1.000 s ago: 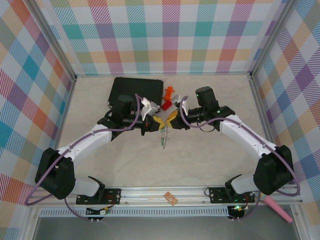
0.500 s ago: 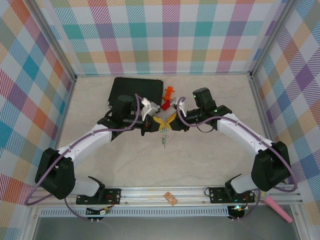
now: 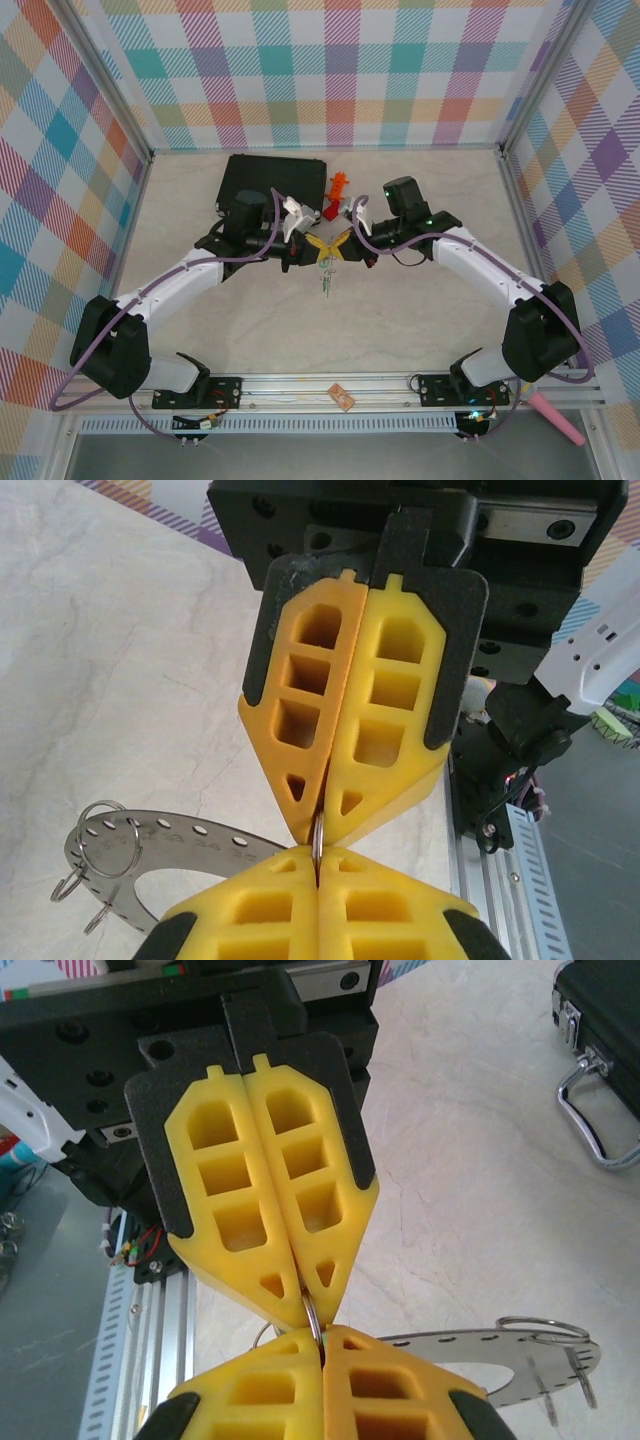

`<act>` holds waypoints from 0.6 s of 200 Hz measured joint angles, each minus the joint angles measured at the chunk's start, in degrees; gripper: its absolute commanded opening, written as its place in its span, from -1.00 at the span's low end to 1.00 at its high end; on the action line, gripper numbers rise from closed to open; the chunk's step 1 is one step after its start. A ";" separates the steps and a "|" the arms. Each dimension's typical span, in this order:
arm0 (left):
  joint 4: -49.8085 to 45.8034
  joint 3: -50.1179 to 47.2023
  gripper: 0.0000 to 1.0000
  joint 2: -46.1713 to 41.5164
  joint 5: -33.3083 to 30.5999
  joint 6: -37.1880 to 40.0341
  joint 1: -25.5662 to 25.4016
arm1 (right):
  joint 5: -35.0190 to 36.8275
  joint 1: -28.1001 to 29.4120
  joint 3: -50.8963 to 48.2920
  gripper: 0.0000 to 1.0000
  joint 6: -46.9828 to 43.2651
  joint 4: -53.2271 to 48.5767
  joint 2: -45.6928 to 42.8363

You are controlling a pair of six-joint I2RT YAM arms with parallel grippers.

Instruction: Put the keys on the keyring

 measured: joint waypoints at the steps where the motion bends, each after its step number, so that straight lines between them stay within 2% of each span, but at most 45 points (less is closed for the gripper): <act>1: 0.02 0.00 -1.00 0.00 0.00 0.00 0.02 | 0.00 0.00 0.00 -1.00 0.02 0.00 0.00; 13: 0.07 0.00 -0.99 0.00 -0.02 -0.02 0.02 | 0.02 0.00 0.00 -1.00 0.00 0.04 -0.02; 35: 0.83 0.00 -0.63 -0.04 -0.59 -0.74 0.00 | 0.46 -0.02 -0.92 -1.00 0.46 1.68 -0.70; 58: 4.33 -0.72 -0.36 -0.74 -3.04 -3.69 -0.13 | 1.11 -0.33 -3.98 -1.00 2.43 6.86 -2.97; 120: 25.16 -8.28 -0.20 -8.11 -8.66 -15.28 -0.09 | 1.09 -3.13 -12.81 -1.00 12.72 24.26 -7.13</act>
